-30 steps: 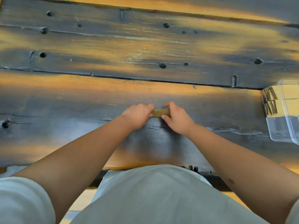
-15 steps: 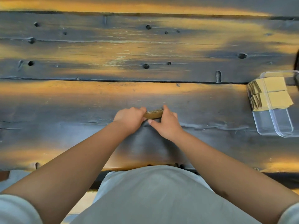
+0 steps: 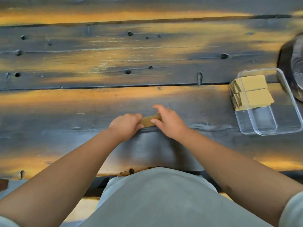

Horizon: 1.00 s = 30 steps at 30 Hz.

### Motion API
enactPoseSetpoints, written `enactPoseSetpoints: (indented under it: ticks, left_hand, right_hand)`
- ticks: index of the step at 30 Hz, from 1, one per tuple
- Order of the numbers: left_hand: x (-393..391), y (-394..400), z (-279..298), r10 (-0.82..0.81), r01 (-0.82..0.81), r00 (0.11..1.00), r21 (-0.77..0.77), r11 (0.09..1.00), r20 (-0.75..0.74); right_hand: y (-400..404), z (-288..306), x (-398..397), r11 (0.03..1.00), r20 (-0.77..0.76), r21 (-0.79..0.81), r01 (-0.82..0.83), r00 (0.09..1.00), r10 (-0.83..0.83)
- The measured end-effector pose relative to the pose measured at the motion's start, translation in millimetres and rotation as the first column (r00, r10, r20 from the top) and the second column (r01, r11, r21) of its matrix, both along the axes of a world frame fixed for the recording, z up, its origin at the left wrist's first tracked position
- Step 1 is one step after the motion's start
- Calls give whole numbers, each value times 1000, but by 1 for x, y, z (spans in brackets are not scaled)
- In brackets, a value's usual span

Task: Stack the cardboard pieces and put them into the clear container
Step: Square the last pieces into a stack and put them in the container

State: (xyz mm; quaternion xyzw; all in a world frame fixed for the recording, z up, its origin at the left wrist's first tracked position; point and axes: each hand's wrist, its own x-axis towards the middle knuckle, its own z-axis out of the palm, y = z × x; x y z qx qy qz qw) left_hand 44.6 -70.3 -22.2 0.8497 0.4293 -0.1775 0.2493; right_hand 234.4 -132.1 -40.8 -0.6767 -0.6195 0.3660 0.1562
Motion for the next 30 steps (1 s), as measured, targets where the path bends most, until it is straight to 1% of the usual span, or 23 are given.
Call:
enactPoseSetpoints:
  ticks: [1,2,3,4,6,9,11,12,13,14,15,16,17,18,19,21,22,23,25,27,28,29,30]
  left_hand:
    - [9,1,7,15,-14,999,-47,999,30]
    - [21,1,14,33,-26,997,-99,995,67]
    - [36,0,20,39,-23,994,-153,988,100]
    - [53,-1,25,30,-2,991,-208,978,130]
    - [93,-7,35,-8,67,982,-306,950,191]
    - [146,-19,45,-18,159,950,-436,886,311]
    - [184,-33,48,33,173,919,-479,861,392]
    - [204,-42,48,84,152,898,-484,862,432]
    - [222,-51,48,144,119,872,-488,865,468]
    - [243,-62,48,183,97,850,-489,867,494]
    - [257,-70,48,185,92,843,-474,876,506]
    - [269,-78,48,132,119,848,-427,896,514]
    - [279,-86,46,37,174,853,-351,920,521]
    - [290,-95,46,-73,241,849,-260,935,524]
    - [299,-103,45,-192,313,835,-158,936,516]
    - [312,-118,44,-439,454,779,80,888,447]
    - [317,-124,42,-536,508,750,181,842,388]
    - [320,-128,40,-602,549,729,248,798,326]
    - [326,-134,35,-652,596,727,274,755,216]
    - [329,-137,27,-639,607,759,219,764,126]
    - [329,-137,24,-637,615,766,190,766,88]
    - [329,-137,22,-644,627,763,175,759,61]
    - [328,-137,19,-656,640,754,174,748,47]
  right_hand:
    - [-8,7,13,993,-75,-3,116,990,-116]
    - [-17,15,26,981,-138,-30,193,971,-195]
    - [-27,21,38,974,-181,-55,220,957,-227]
    - [-37,28,52,972,-190,-69,223,954,-232]
    - [-59,44,82,966,-169,-46,256,951,-260]
    - [-88,72,127,941,-131,-34,337,932,-338]
    - [-108,89,162,924,-98,-9,383,919,-382]
    - [-119,97,181,902,-73,15,430,901,-428]
    - [-129,102,202,864,-36,50,501,866,-499]
    - [-141,108,228,804,23,109,584,807,-590]
    - [-149,111,251,732,94,167,660,729,-678]
    - [-157,114,274,660,174,211,721,637,-751]
    - [-164,116,295,602,246,220,768,553,-796]
    - [-168,117,314,570,301,204,796,504,-810]
    - [-171,114,328,562,338,165,811,488,-804]
    - [-164,101,342,593,400,80,801,519,-756]
    - [-156,95,344,615,426,36,788,545,-723]
    - [-147,89,344,626,444,-15,779,567,-694]
    - [-130,77,344,601,448,-158,783,599,-663]
    - [-115,67,344,590,452,-265,763,639,-623]
    - [-109,61,344,587,461,-289,756,648,-607]
    - [-104,58,342,567,436,-315,761,646,-626]
    - [-100,48,343,546,370,-333,769,639,-674]
